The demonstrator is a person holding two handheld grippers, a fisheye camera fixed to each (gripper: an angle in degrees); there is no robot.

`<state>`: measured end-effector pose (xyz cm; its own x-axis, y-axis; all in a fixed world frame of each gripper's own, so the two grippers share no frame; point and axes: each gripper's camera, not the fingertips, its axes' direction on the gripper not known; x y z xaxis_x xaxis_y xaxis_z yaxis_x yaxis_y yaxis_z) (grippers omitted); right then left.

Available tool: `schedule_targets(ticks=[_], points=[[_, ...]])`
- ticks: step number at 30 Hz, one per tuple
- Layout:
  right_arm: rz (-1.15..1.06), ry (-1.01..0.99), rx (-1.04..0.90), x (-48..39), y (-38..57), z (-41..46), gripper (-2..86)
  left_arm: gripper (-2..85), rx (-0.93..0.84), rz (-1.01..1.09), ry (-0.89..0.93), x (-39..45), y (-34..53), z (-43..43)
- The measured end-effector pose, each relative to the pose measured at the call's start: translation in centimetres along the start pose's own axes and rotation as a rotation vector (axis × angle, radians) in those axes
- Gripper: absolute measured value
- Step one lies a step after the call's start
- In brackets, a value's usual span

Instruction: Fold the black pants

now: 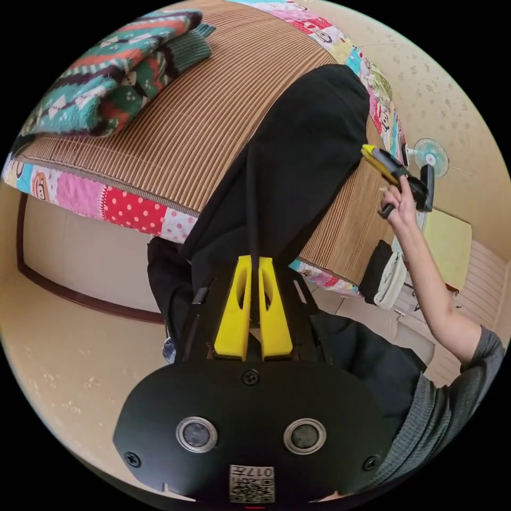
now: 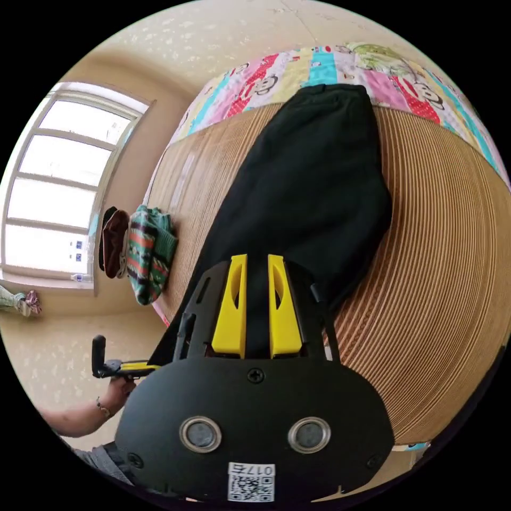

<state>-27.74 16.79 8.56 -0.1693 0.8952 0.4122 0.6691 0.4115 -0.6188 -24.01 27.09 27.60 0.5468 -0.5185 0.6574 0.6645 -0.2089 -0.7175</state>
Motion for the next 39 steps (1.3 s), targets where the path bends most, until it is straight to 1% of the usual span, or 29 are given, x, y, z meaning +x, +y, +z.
schedule_targets(ticks=[2,5,6,7,8,9,10,11,12,13,15,18,19,20,21,22,23,24,25,27,29,31,32,33,34,35,36,37,39], points=[[0.110,-0.166,-0.132,5.5,7.3,2.0,7.8,-0.8,-0.034,0.037,0.009,-0.8,-1.4,-0.9],[0.217,-0.293,-0.188,8.8,14.7,3.2,10.3,-0.8,-0.119,0.062,0.088,-2.0,-3.7,-2.7],[0.244,-0.298,-0.189,9.1,15.9,3.3,11.1,-0.8,-0.188,0.071,0.182,-2.5,-4.7,-3.2],[0.300,-0.332,-0.174,10.0,17.9,3.3,13.3,-0.8,-0.267,0.062,0.326,-3.0,-5.6,-3.6],[0.365,-0.406,-0.139,11.0,19.6,3.2,15.3,-0.8,-0.285,0.057,0.417,-3.2,-5.9,-4.1],[0.396,-0.453,-0.111,11.6,20.3,3.0,16.2,-0.8,-0.284,0.049,0.626,-3.4,-6.4,-5.4],[0.447,-0.560,-0.037,12.7,21.7,2.8,18.0,-0.8,-0.270,0.037,0.829,-3.5,-6.8,-6.7],[0.476,-0.684,0.044,13.6,22.8,2.8,19.8,-0.8,-0.267,0.028,0.922,-3.6,-7.0,-7.2],[0.489,-0.736,0.077,14.0,23.2,2.9,20.9,-0.9,-0.275,0.003,1.071,-3.8,-7.3,-8.0],[0.513,-0.808,0.119,14.7,23.8,3.5,23.3,-0.9,-0.305,-0.038,1.162,-4.2,-7.7,-8.4],[0.515,-0.877,0.160,15.0,24.1,4.5,24.6,-0.9,-0.360,-0.111,1.217,-5.1,-8.0,-8.5],[0.478,-1.053,0.260,14.6,24.1,6.3,23.7,-0.9,-0.430,-0.231,1.215,-7.1,-8.3,-8.3],[0.460,-1.138,0.299,14.2,24.1,7.1,22.1,-0.9,-0.455,-0.292,1.236,-7.9,-8.2,-8.1],[0.457,-1.175,0.324,13.8,24.2,7.7,19.8,-0.9,-0.460,-0.321,1.259,-8.3,-8.2,-8.2],[0.458,-1.179,0.337,13.6,24.4,7.9,16.6,-0.9,-0.454,-0.366,1.318,-8.8,-8.1,-8.4],[0.446,-1.182,0.368,13.3,24.9,7.9,10.1,-0.9,-0.437,-0.397,1.368,-9.3,-8.1,-9.0],[0.420,-1.209,0.416,13.1,25.5,7.7,8.0,-0.9,-0.430,-0.405,1.379,-9.4,-8.2,-9.4],[0.413,-1.228,0.438,13.1,25.9,7.5,7.0,-0.9,-0.420,-0.403,1.365,-9.8,-8.4,-10.4],[0.411,-1.251,0.469,13.1,26.8,7.3,5.2,-0.9,-0.418,-0.372,1.309,-10.0,-8.8,-11.6],[0.413,-1.208,0.481,13.1,28.3,6.5,3.3,-0.9,-0.393,-0.275,1.195,-10.3,-9.6,-13.5],[0.435,-1.057,0.474,13.0,30.2,4.6,1.9,-0.9,-0.414,-0.207,1.080,-10.5,-10.4,-14.6],[0.424,-0.967,0.454,12.7,30.9,3.0,1.5,-0.8,-0.490,-0.126,0.929,-10.2,-11.1,-15.0],[0.415,-0.899,0.432,12.2,30.9,2.2,1.3,-0.8,-0.504,-0.089,0.885,-9.9,-11.3,-15.1],[0.422,-0.860,0.418,12.1,30.9,1.9,1.2,-0.8,-0.510,0.003,0.780,-9.1,-11.7,-15.3],[0.453,-0.774,0.372,11.8,30.7,1.8,1.1,-0.7,-0.486,0.115,0.680,-8.1,-11.9,-15.6],[0.487,-0.659,0.322,11.7,30.4,2.0,1.0,-0.7,-0.475,0.161,0.636,-7.6,-11.9,-15.6],[0.500,-0.597,0.300,11.6,30.2,2.2,1.0,-0.5,-0.468,0.225,0.556,-7.1,-11.9,-15.2],[0.519,-0.495,0.255,11.6,29.7,3.0,1.0,-0.3,-0.467,0.254,0.466,-6.8,-11.9,-14.4],[0.542,-0.415,0.193,12.0,28.8,5.0,1.0,0.3,-0.477,0.258,0.341,-6.8,-11.8,-12.9]])
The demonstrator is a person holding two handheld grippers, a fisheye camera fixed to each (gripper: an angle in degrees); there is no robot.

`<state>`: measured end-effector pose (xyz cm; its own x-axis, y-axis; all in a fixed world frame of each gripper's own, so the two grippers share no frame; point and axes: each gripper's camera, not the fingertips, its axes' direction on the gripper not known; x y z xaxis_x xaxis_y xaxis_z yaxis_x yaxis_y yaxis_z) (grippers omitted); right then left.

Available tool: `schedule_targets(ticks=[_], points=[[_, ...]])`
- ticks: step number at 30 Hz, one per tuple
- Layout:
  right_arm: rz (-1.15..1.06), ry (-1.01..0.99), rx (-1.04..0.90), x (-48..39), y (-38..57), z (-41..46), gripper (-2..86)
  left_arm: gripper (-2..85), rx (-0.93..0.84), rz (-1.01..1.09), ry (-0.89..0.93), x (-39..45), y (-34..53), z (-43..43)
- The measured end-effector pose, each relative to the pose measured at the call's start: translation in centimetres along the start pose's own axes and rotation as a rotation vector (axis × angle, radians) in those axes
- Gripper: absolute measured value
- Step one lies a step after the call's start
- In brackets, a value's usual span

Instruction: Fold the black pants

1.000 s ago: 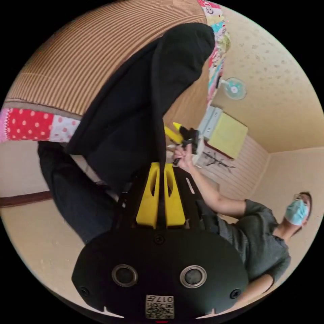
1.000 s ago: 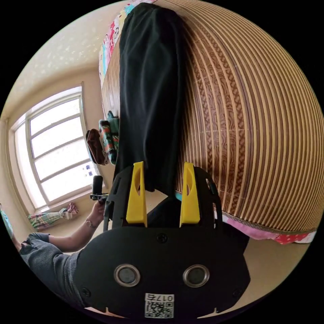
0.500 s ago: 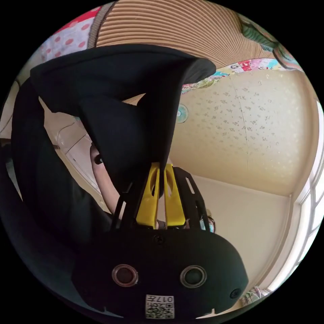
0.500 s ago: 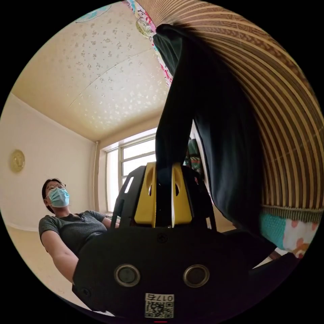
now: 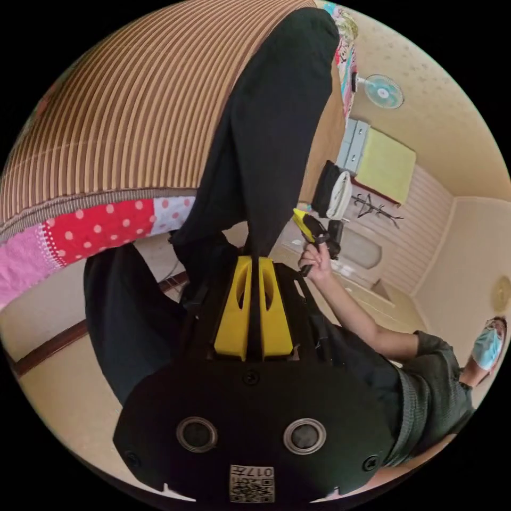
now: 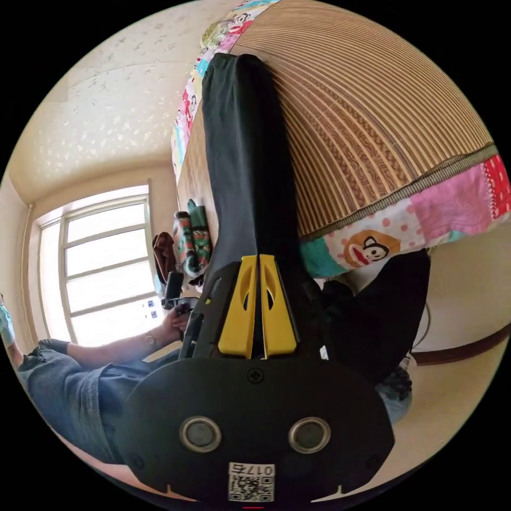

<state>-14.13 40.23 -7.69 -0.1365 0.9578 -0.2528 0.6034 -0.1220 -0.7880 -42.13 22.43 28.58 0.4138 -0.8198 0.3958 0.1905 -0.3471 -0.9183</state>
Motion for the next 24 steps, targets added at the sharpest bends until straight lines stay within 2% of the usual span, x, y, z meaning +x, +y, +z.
schedule_targets(ticks=[5,7,10,13,15,20,22,24], points=[[0.069,0.222,-0.078,0.8,-1.9,4.2,1.4,4.9,-0.032,-0.006,-0.092,-0.3,0.3,2.7],[0.075,0.331,-0.131,1.0,-1.9,5.5,1.9,6.0,-0.065,0.001,-0.209,0.0,1.0,3.3],[0.011,0.302,-0.148,0.4,-2.1,6.1,4.2,6.3,0.003,0.075,-0.354,2.3,1.7,2.5],[-0.009,0.223,-0.112,-0.4,-3.7,5.7,8.4,6.6,0.135,0.140,-0.409,5.2,1.4,1.2],[-0.002,0.188,-0.128,-0.5,-5.3,6.3,10.4,7.8,0.152,0.160,-0.398,6.1,0.0,1.3],[0.048,0.282,-0.222,-0.4,-8.9,9.8,10.7,8.8,0.075,0.125,-0.381,6.6,-5.3,4.1],[0.089,0.306,-0.245,-0.1,-9.5,10.6,9.3,9.2,-0.025,0.117,-0.364,6.6,-7.1,7.0],[0.082,0.306,-0.286,-0.1,-9.7,11.0,7.2,8.1,-0.091,0.167,-0.457,7.8,-7.6,9.3]])
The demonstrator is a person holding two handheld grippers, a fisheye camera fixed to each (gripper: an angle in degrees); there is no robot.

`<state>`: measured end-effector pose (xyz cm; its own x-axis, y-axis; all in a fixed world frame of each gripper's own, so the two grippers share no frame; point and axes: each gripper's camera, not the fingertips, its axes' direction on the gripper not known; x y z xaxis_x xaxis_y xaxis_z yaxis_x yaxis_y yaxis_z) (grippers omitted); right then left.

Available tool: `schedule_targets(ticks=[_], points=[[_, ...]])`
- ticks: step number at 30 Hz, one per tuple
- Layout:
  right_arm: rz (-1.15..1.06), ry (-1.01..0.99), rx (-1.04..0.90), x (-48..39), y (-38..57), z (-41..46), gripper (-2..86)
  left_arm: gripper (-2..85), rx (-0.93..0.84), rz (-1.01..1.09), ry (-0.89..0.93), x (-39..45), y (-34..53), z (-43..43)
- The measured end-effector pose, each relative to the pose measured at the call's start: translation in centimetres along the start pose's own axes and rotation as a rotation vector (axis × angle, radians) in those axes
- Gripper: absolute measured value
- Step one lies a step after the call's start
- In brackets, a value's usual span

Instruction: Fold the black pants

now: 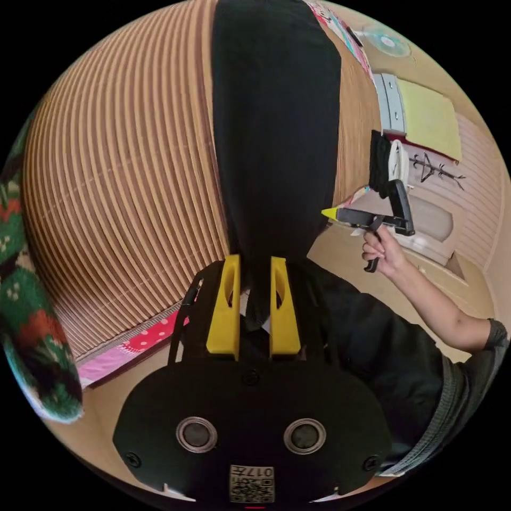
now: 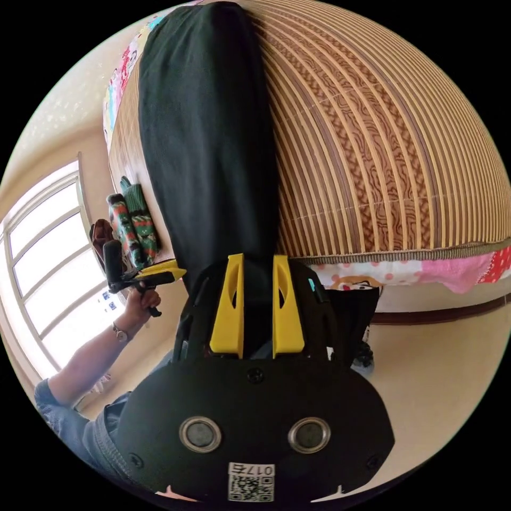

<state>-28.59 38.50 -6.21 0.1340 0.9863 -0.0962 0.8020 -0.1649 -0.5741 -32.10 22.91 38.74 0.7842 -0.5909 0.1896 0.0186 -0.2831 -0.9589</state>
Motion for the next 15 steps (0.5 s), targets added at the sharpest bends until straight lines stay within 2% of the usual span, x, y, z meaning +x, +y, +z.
schedule_targets(ticks=[2,6,9,11,15], points=[[-0.056,0.061,-0.038,-0.4,0.8,0.2,4.5,4.5,-0.005,0.020,-0.108,1.7,0.1,0.7],[-0.156,0.239,-0.106,-1.2,3.4,0.8,3.0,0.5,-0.128,0.030,-0.054,4.2,1.9,4.8],[-0.152,0.274,-0.285,0.0,4.7,2.9,3.1,0.9,-0.207,0.000,-0.036,5.7,3.7,7.9],[-0.136,0.247,-0.308,1.1,5.5,2.2,4.0,2.0,-0.168,-0.005,-0.014,6.5,4.6,8.2],[-0.119,0.038,-0.115,2.8,5.2,-3.2,8.4,8.4,0.137,-0.093,0.096,5.9,5.4,4.1]])
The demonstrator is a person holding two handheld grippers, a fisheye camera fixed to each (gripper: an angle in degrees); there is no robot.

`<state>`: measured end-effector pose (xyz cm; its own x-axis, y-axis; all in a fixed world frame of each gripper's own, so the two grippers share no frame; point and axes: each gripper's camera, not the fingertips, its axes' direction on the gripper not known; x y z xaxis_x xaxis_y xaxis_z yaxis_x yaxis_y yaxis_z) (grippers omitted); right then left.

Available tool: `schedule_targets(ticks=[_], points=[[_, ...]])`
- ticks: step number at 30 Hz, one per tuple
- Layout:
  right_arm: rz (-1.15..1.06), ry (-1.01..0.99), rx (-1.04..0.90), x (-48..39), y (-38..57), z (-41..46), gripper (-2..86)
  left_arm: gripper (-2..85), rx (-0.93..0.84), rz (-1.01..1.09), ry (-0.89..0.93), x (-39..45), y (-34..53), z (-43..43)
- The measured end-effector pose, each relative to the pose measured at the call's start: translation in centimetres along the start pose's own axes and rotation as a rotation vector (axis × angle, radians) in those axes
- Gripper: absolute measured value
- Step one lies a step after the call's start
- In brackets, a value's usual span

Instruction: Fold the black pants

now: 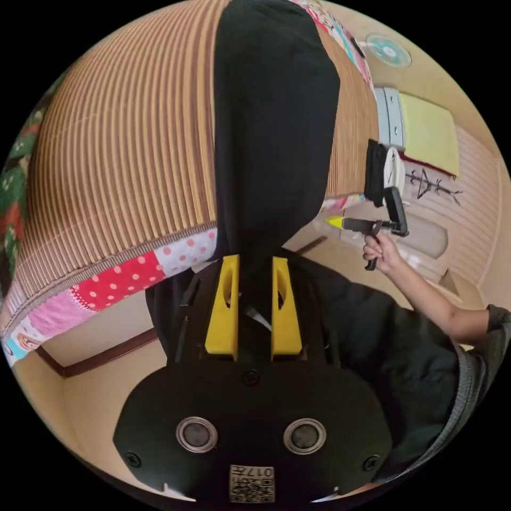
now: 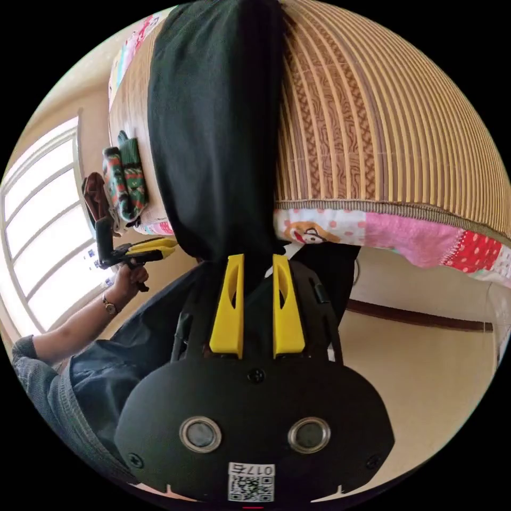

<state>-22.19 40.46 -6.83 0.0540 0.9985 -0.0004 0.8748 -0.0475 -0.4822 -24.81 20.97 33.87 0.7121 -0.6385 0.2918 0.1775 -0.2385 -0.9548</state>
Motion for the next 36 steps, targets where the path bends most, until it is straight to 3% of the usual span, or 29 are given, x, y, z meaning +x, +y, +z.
schedule_targets(ticks=[2,7,18,21,25,36], points=[[0.024,-0.186,0.115,2.2,-0.7,-3.1,10.1,8.8,0.107,-0.039,0.083,-1.0,-1.0,-1.7],[0.025,-0.224,0.213,3.6,-2.7,-5.8,12.2,10.4,0.221,-0.022,0.098,-2.3,-6.2,-4.0],[0.038,-0.470,0.324,4.3,-6.6,-5.6,9.6,7.4,0.223,0.025,0.155,-1.1,-12.0,-2.8],[0.021,-0.484,0.299,3.4,-6.4,-5.0,6.6,4.6,0.203,-0.018,0.283,-2.4,-11.1,-2.3],[-0.091,-0.613,0.304,2.7,-2.8,-5.5,3.8,2.5,0.186,0.085,0.498,-1.9,-8.4,-3.0],[-0.425,-0.824,0.409,-3.8,17.6,-9.9,2.2,2.5,0.216,0.371,0.710,6.0,6.8,-9.8]])
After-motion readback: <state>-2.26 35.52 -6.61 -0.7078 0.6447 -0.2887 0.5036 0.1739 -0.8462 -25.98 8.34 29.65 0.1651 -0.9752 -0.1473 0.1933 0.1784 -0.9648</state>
